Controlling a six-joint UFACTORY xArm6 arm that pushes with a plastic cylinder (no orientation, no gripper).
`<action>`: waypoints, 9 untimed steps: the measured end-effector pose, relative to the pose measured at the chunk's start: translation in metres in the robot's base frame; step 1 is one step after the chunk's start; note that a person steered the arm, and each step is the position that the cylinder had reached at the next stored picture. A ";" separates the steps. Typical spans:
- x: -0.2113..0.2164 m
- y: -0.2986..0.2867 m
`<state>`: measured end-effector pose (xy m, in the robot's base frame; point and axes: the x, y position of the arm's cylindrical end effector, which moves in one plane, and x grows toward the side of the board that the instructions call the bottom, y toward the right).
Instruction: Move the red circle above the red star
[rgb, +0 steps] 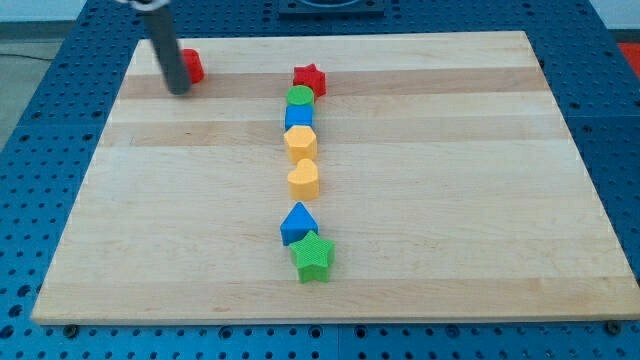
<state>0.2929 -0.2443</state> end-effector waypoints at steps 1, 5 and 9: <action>-0.019 -0.015; -0.062 0.087; -0.045 0.129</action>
<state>0.2483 -0.1157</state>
